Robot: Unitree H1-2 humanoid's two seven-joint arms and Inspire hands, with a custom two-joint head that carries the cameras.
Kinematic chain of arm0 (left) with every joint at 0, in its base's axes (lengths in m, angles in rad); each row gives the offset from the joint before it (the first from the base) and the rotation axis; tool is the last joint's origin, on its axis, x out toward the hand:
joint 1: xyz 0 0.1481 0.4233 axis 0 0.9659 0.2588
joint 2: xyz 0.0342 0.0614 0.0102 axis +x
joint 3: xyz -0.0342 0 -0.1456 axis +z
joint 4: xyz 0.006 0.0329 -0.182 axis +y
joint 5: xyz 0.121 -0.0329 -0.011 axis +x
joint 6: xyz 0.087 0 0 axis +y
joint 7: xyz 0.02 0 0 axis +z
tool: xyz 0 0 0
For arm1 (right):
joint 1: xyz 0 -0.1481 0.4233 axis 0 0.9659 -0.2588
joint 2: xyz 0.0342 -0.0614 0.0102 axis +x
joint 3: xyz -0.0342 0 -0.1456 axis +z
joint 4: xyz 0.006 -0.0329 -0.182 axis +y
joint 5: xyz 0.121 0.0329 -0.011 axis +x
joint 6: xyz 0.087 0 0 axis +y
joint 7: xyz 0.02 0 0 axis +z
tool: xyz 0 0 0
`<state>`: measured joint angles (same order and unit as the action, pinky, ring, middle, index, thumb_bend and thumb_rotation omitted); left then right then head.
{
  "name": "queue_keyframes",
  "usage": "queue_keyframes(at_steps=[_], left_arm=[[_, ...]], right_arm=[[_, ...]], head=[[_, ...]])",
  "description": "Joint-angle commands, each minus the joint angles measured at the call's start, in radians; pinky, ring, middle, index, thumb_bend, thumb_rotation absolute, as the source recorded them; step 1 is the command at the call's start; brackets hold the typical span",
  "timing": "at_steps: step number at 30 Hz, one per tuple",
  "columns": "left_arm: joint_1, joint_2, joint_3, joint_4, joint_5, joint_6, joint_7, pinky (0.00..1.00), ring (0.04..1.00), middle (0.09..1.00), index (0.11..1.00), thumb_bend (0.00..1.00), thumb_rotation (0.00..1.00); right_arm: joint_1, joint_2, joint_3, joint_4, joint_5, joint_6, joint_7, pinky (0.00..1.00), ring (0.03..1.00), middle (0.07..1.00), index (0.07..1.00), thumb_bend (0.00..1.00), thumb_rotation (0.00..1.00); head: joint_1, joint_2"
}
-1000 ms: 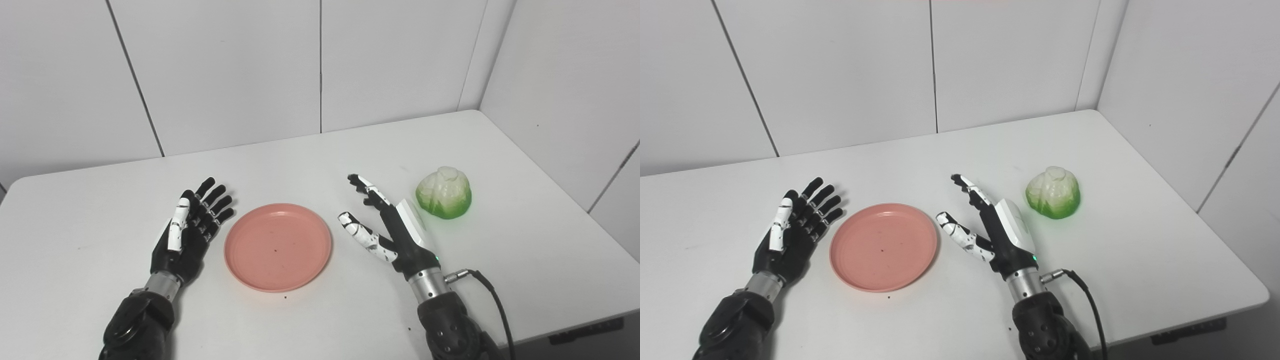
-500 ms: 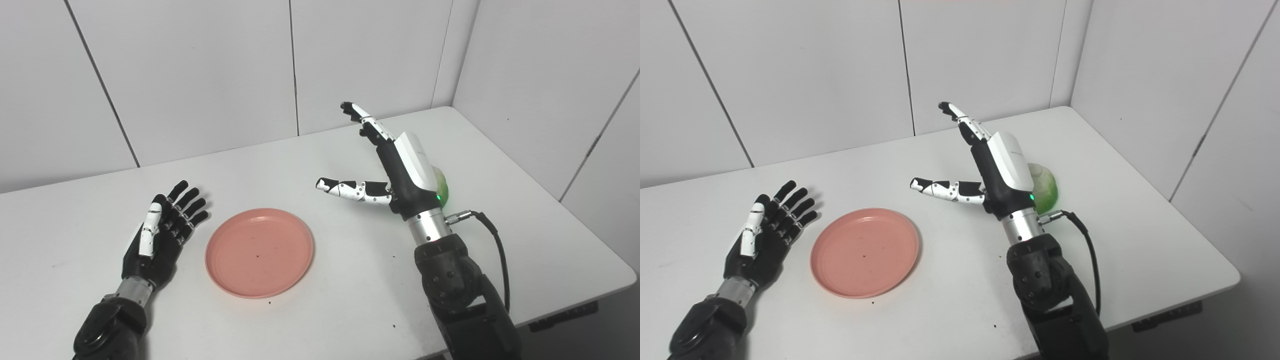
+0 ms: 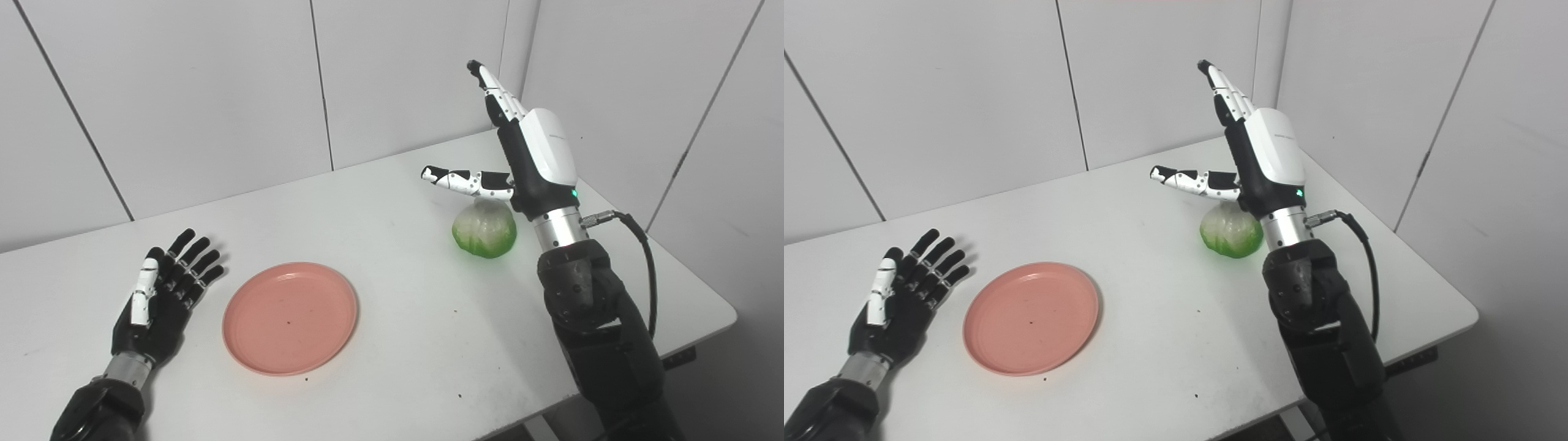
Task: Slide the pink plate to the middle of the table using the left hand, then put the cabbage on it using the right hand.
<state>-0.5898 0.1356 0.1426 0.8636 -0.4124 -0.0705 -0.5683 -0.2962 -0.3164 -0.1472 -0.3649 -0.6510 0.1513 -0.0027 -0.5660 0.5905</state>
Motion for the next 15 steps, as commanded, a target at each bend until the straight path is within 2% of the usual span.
queue_keyframes(at_steps=[1, 8, 15], left_arm=[[0.091, 0.030, 0.012, 0.106, 0.014, 0.018, 0.011, 0.83, 0.865, 0.893, 0.885, 0.51, 0.88], [0.081, 0.039, 0.020, 0.127, 0.017, 0.012, 0.003, 0.82, 0.862, 0.886, 0.876, 0.50, 0.89], [0.082, 0.043, 0.026, 0.119, 0.017, 0.023, -0.001, 0.82, 0.858, 0.888, 0.875, 0.48, 0.89]], right_arm=[[-0.013, -0.029, -0.022, -0.039, 0.005, 0.041, 0.016, 0.86, 0.944, 0.983, 0.994, 1.00, 0.61], [0.009, -0.063, -0.064, -0.030, 0.020, 0.108, 0.042, 0.84, 0.948, 0.989, 1.000, 1.00, 0.60], [0.040, -0.082, -0.064, 0.021, 0.009, 0.147, 0.038, 0.80, 0.939, 0.990, 1.000, 1.00, 0.63]], head=[[0.000, -0.001], [-0.009, 0.008], [-0.011, 0.016]])
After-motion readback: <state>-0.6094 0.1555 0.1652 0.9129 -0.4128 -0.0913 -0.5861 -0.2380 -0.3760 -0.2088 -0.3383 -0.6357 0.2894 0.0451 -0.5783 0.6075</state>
